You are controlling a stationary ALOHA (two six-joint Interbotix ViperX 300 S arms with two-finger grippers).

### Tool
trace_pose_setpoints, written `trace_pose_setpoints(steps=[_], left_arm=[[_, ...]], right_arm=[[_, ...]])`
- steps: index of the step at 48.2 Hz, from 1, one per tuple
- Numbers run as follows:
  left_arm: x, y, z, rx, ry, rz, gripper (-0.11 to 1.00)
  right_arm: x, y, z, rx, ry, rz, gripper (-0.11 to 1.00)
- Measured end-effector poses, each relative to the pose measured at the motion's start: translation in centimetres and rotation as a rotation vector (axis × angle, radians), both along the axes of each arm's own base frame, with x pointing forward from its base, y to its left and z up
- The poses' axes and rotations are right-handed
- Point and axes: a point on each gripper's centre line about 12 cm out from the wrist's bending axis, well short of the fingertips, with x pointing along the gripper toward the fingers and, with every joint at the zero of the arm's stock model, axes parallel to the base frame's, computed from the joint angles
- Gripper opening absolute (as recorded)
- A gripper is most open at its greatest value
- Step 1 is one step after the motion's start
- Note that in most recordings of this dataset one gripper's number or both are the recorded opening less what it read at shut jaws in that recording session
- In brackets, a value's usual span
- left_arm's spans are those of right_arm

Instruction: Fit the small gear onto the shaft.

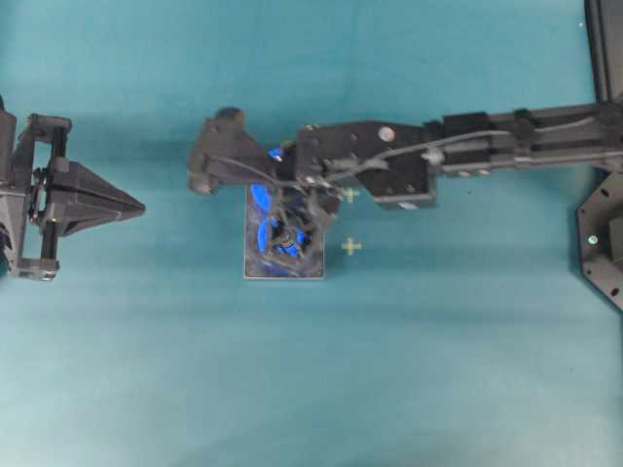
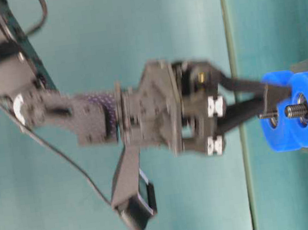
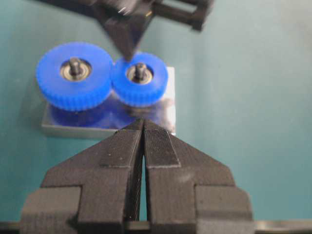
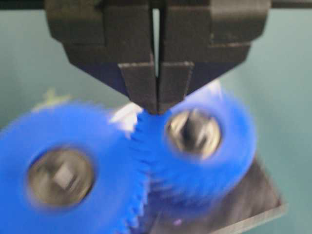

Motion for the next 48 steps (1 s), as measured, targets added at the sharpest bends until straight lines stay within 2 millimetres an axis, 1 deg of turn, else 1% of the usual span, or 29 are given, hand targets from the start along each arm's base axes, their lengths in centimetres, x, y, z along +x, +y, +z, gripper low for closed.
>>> trace_pose_setpoints(steps=[5, 12, 20, 23, 37, 48], left_arm=[[0.0, 0.0, 0.0, 0.001, 0.0, -0.001, 0.0], [0.0, 0.0, 0.0, 0.0, -0.002, 0.0, 0.0], [0.0, 0.0, 0.0, 0.001, -0.002, -0.001, 0.0], [0.0, 0.0, 0.0, 0.001, -0.002, -0.001, 0.0], [0.0, 0.0, 0.1, 0.011, -0.005, -0.004, 0.0], [0.1, 0.0, 0.3, 0.014, -0.026, -0.005, 0.0]], right_arm=[[-0.9, 0.9, 0.3, 0.01, 0.019, 0.002, -0.01], [-1.6, 1.9, 2.4, 0.015, -0.023, 0.007, -0.01], [-3.2, 1.9, 5.3, 0.003, -0.131, 0.011, -0.01], [-3.9, 1.7, 5.9, -0.001, -0.18, 0.007, -0.01], [-7.6, 1.5, 6.0, 0.0, -0.41, -0.001, -0.01], [-10.2, 1.4, 5.6, 0.001, -0.49, -0.003, -0.01]])
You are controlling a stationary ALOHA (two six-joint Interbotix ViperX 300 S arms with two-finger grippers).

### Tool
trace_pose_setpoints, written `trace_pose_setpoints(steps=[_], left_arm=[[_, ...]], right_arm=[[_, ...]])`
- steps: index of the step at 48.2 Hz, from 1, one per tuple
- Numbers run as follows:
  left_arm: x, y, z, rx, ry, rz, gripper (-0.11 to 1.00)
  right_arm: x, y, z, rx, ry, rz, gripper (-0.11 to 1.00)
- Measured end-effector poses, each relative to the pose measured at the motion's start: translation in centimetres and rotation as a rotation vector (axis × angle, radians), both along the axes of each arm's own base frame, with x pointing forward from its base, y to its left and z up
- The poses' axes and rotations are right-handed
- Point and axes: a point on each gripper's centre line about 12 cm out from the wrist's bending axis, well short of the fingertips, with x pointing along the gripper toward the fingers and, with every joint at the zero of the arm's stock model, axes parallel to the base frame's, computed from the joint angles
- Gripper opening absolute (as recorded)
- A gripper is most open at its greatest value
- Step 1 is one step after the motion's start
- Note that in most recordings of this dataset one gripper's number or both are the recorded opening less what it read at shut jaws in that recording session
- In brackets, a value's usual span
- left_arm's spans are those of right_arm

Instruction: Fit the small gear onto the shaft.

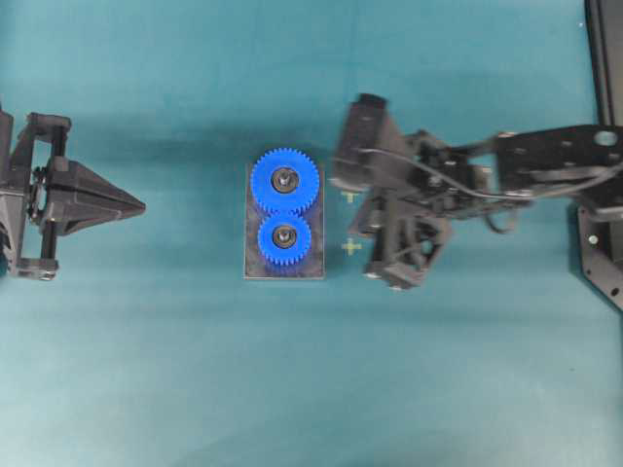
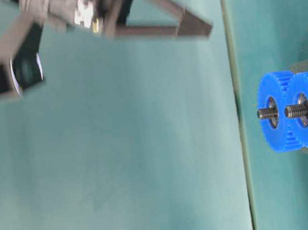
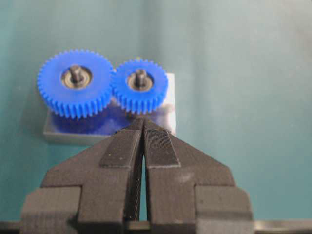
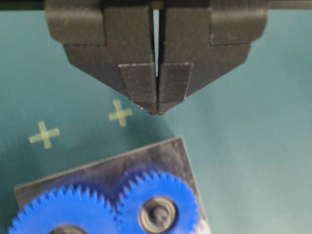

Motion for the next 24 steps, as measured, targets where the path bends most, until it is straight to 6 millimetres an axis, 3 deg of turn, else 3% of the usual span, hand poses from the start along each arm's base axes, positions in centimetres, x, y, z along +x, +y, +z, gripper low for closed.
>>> trace_pose_setpoints(steps=[24], left_arm=[[0.0, -0.3, 0.1, 0.0, -0.003, -0.012, 0.0]], right_arm=[[-3.7, -0.3, -0.7, -0.014, -0.183, 0.005, -0.01]])
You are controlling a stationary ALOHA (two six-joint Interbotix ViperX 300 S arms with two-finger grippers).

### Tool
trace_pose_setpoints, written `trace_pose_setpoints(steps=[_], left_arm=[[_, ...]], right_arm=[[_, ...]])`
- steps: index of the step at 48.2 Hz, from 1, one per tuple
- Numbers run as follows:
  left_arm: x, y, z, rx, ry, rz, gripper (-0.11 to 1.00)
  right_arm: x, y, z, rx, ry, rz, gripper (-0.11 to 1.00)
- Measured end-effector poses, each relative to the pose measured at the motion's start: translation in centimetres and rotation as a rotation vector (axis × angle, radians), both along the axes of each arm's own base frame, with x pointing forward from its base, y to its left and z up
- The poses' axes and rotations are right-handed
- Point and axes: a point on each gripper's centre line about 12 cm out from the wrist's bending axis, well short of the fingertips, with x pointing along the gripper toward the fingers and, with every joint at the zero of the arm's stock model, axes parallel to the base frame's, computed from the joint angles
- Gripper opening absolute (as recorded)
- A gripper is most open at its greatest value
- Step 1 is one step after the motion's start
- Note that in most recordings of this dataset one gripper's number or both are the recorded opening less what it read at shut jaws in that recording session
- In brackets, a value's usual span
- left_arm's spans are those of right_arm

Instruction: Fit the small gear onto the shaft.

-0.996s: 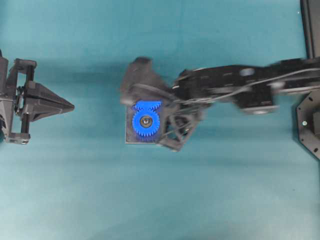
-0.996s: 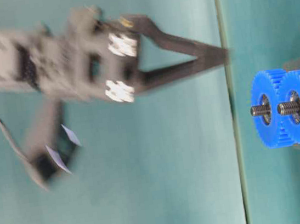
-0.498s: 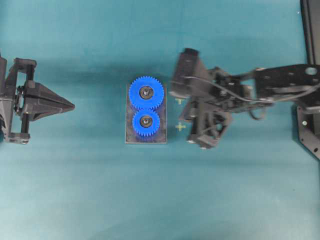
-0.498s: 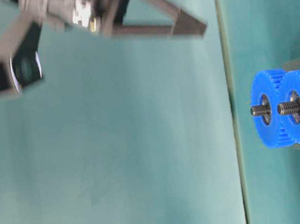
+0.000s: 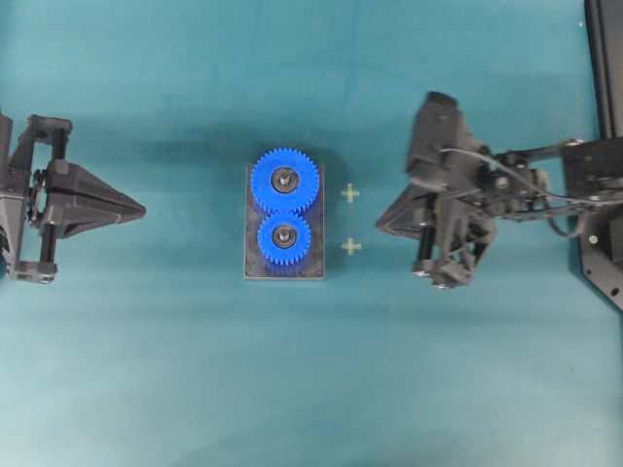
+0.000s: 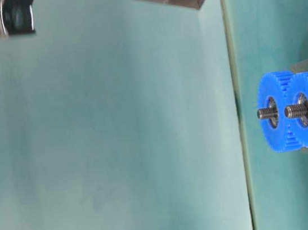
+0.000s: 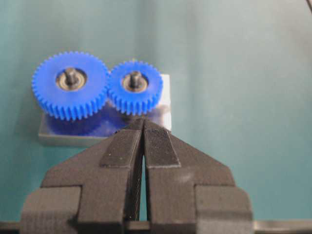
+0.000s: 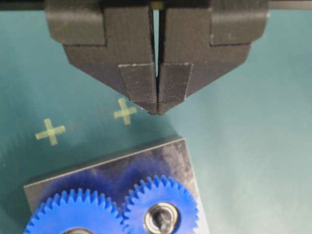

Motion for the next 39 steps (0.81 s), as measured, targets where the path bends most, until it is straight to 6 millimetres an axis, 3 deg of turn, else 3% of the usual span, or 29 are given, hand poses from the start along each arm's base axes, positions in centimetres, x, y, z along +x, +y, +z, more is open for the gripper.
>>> trace_pose_setpoints(steps=[14, 27, 39], left_arm=[[0.0, 0.0, 0.0, 0.0, -0.003, -0.002, 0.0], [-0.4, -0.1, -0.6, -0.038, -0.004, 0.006, 0.0], [-0.4, -0.4, -0.5, -0.04, -0.006, -0.004, 0.0]], right_arm=[[-1.5, -0.5, 0.3, 0.0, -0.08, -0.015, -0.01], [-1.9, -1.1, -0.2, -0.003, -0.078, -0.032, -0.01], [-1.6, -1.1, -0.1, -0.066, -0.186, 0.018, -0.01]])
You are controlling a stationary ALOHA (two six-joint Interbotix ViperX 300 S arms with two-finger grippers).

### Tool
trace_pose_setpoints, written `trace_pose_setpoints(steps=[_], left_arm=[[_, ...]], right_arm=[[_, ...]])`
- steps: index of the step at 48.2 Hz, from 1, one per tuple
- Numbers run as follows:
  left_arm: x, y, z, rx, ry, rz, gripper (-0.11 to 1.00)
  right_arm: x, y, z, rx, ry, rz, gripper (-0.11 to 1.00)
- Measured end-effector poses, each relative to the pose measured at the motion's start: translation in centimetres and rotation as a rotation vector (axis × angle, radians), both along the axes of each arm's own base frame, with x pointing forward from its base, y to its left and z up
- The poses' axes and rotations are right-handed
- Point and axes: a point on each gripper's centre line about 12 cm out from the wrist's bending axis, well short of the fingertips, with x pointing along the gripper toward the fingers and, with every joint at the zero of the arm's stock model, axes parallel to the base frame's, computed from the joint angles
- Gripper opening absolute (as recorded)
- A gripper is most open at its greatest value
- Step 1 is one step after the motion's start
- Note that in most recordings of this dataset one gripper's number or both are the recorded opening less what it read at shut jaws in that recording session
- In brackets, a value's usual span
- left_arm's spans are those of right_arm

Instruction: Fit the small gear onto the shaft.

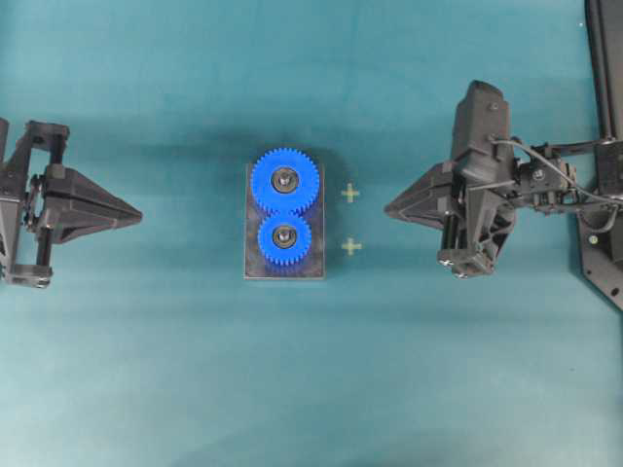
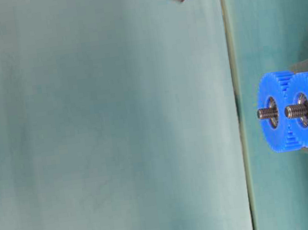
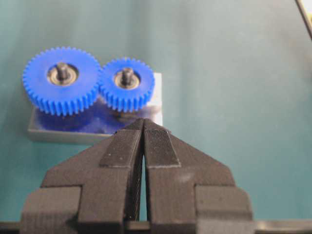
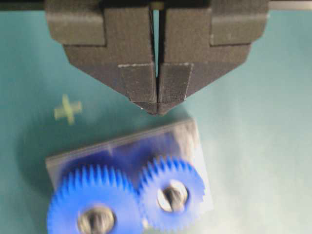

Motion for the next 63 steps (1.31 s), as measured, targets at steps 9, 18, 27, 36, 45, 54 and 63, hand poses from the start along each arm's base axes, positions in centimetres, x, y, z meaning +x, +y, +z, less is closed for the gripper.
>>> trace_pose_setpoints(steps=[9, 18, 27, 36, 45, 54, 63], left_arm=[[0.0, 0.0, 0.0, -0.001, 0.0, -0.001, 0.0], [0.1, 0.0, 0.5, -0.002, -0.043, -0.002, 0.0], [0.1, 0.0, 0.6, -0.004, -0.055, -0.002, 0.0], [0.1, 0.0, 0.3, -0.005, -0.049, -0.001, 0.0], [-0.1, 0.0, -0.1, -0.009, -0.046, 0.0, 0.0], [-0.3, 0.0, -0.5, -0.017, -0.042, 0.002, 0.0], [-0.6, 0.0, -0.5, -0.019, -0.054, 0.003, 0.0]], right_arm=[[-0.2, 0.0, -0.3, -0.006, -0.02, 0.005, -0.01], [-0.3, 0.0, -0.6, -0.007, -0.012, 0.006, -0.01], [-0.6, 0.0, -1.0, -0.007, -0.001, 0.006, -0.01], [-0.9, 0.0, -1.5, -0.007, 0.006, 0.006, -0.01], [-1.2, 0.0, -1.9, -0.007, 0.009, 0.007, -0.01], [-1.4, 0.0, -2.4, -0.006, -0.011, 0.008, -0.01], [-1.3, 0.1, -2.2, -0.005, -0.097, 0.011, -0.01]])
